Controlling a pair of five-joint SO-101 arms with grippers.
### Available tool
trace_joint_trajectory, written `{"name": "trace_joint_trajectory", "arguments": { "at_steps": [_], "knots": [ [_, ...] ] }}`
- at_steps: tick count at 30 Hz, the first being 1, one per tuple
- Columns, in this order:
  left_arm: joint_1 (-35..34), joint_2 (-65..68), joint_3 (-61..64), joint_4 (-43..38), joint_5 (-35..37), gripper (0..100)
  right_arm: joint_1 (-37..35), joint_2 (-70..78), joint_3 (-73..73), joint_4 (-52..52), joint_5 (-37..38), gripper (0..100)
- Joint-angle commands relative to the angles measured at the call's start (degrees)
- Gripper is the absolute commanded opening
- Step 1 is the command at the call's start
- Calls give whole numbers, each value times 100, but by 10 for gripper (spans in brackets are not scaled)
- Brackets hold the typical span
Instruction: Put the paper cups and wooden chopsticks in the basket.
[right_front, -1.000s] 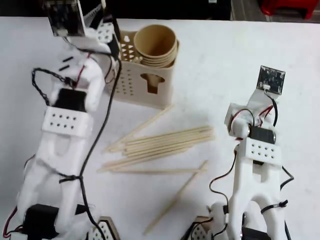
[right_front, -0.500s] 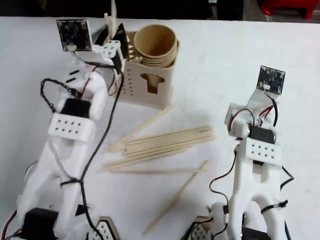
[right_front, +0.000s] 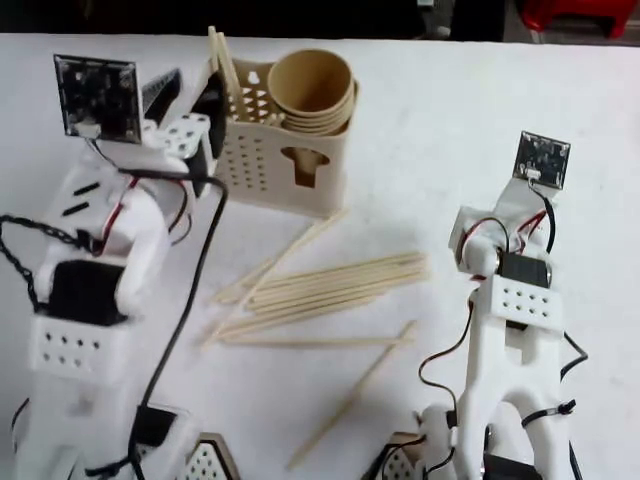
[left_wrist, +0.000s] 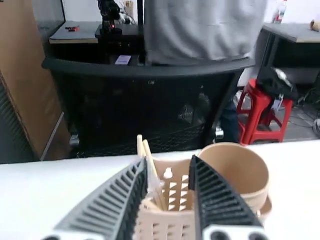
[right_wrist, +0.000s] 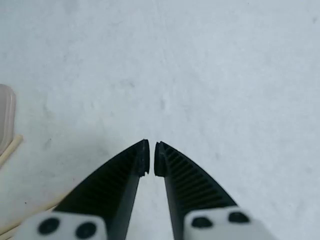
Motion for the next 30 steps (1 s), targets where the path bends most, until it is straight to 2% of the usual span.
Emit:
{"name": "trace_joint_trajectory", "arguments": {
  "at_steps": [1,4,10,14,22,26,30],
  "knots": [
    [-4,-312,-316,519,-448,150,66,-207,-149,-92,9,35],
    [-13,-303,-308,1037,-738,150,66,-207,-149,-92,18,35],
    [-48,-295,-264,2215,-1600,150,-119,-268,-237,48,633,35],
    [-558,-312,-202,2708,-1644,150,-576,-268,-862,1095,1257,35],
    [-2193,-321,712,2418,-1380,150,-2246,-207,-2585,3609,2901,35],
    [-2853,-321,1626,1855,-1380,150,-3319,-145,-2804,4171,3455,35],
    [-3319,-321,2567,1213,-1371,150,-4224,532,-2831,4426,3851,36]
  ]
}}
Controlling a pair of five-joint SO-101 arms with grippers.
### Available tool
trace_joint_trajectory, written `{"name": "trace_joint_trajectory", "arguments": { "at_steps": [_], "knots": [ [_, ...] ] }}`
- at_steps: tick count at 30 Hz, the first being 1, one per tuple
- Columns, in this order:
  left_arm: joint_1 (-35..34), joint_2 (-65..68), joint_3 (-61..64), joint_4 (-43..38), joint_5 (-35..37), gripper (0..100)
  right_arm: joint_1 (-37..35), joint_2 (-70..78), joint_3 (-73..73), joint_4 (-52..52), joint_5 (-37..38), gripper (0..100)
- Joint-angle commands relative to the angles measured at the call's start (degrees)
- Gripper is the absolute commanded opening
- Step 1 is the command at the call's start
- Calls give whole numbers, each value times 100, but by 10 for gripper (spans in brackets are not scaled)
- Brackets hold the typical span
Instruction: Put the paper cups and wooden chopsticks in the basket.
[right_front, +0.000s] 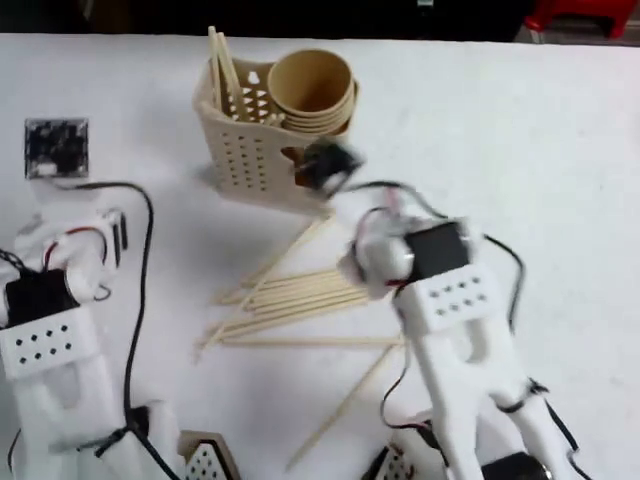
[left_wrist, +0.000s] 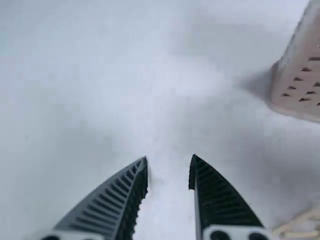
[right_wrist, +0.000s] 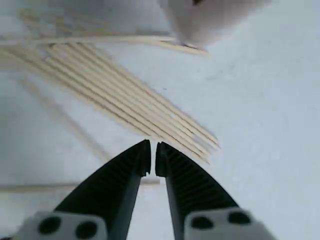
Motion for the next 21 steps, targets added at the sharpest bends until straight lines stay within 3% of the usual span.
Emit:
{"name": "trace_joint_trajectory", "arguments": {
  "at_steps": [1,7,14,21],
  "knots": [
    [-541,-180,835,-800,97,150,-760,602,-264,189,387,45],
    [-910,-180,1767,-1574,686,150,-1622,1947,-273,-48,1020,231],
    [-919,-180,2268,-1943,712,150,-1921,2958,-264,-593,1618,183],
    [-919,-180,2347,-1987,695,150,-2053,3697,-264,-1209,1670,181]
  ]
}}
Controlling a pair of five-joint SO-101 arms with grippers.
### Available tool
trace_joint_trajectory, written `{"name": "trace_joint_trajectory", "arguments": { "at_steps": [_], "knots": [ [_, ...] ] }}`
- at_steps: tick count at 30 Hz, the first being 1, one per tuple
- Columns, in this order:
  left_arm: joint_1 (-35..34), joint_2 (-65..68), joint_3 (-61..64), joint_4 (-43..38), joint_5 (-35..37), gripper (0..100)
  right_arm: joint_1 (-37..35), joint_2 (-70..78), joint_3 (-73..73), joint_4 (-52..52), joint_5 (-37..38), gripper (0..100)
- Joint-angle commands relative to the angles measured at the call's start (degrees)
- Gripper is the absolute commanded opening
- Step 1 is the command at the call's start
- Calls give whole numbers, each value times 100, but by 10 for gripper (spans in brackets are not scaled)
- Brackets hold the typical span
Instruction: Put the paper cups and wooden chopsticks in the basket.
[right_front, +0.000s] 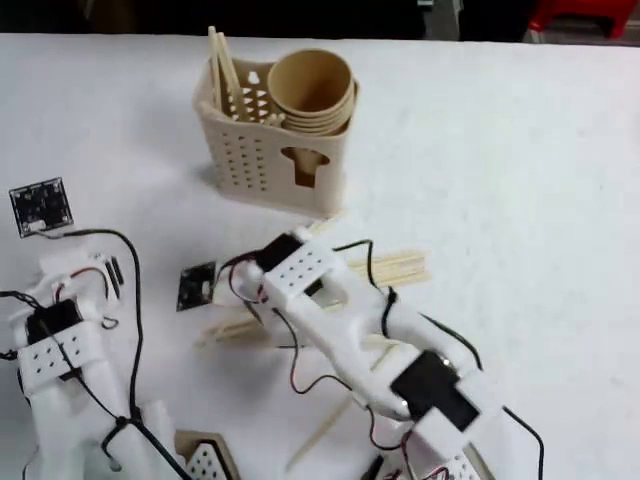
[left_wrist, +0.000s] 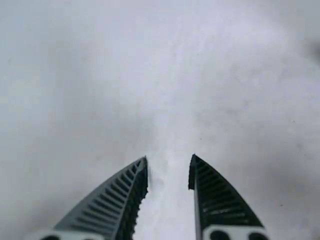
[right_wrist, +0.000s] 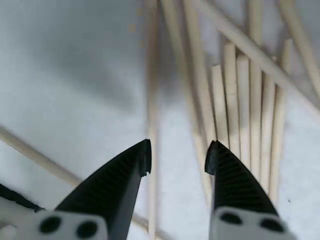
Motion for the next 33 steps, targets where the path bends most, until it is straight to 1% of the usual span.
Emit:
{"name": "trace_joint_trajectory", "arguments": {
  "at_steps": [1,6,10,11,15,17,22,33],
  "knots": [
    [-57,-180,-9,-176,44,150,-13,189,-246,-374,53,181],
    [-57,-163,-9,-167,44,150,101,576,-246,-840,53,180],
    [-57,-154,0,-167,44,150,207,778,-246,-998,53,171],
    [-57,-163,26,-167,35,150,207,822,-246,-1007,53,151],
    [-57,-180,70,-167,35,150,198,866,-255,-998,53,9],
    [-66,-180,70,-167,35,150,189,848,-246,-971,53,29],
    [-66,-180,79,-167,35,150,171,699,-246,-787,53,19],
    [-66,-180,88,-167,35,150,180,-1077,-211,426,53,19]
  ]
}}
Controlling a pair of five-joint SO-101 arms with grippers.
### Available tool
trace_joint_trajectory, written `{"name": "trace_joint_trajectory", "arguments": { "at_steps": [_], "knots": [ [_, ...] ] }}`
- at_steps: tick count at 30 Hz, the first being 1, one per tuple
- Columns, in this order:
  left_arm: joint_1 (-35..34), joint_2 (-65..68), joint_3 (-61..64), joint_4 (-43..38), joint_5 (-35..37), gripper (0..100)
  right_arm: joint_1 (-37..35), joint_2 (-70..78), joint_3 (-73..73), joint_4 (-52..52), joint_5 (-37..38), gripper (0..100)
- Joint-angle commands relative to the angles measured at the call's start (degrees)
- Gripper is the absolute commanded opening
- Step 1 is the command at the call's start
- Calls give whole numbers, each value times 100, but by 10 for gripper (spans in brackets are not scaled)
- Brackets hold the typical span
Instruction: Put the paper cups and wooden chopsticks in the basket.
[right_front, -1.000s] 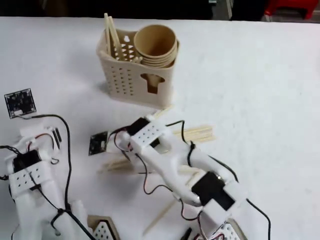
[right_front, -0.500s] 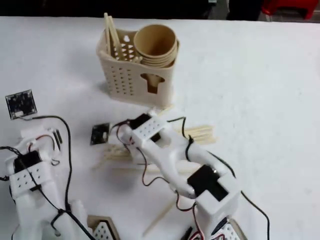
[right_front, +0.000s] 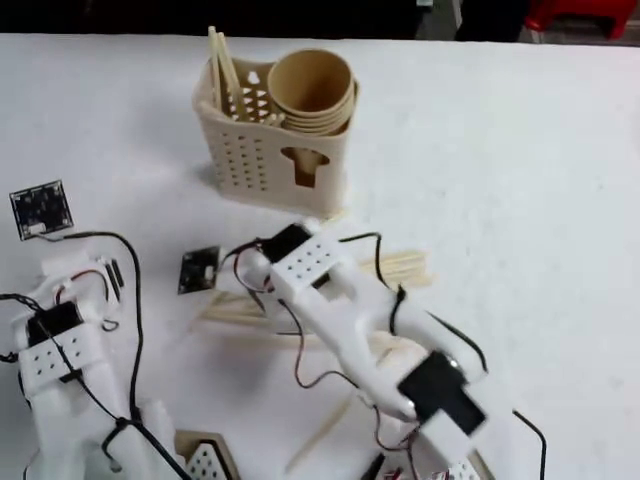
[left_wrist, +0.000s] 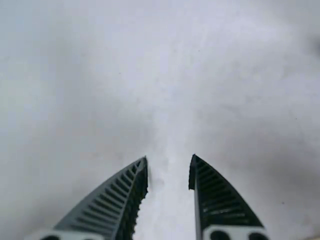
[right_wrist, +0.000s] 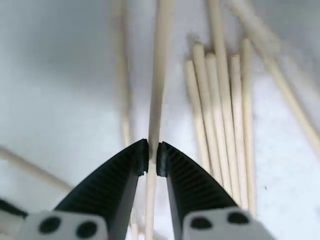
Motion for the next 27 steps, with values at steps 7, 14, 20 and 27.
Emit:
{"name": "trace_joint_trajectory", "arguments": {
  "at_steps": [7,14,20,27],
  "knots": [
    [-40,-163,0,-273,35,150,66,-1842,-88,681,53,19],
    [-40,-163,0,-273,35,150,92,-3327,-774,602,-352,19],
    [-40,-171,0,-281,35,150,119,-3468,-2497,233,-1292,19],
    [-40,-163,9,-281,35,150,127,-3363,-2831,-2185,-1890,19]
  ]
}}
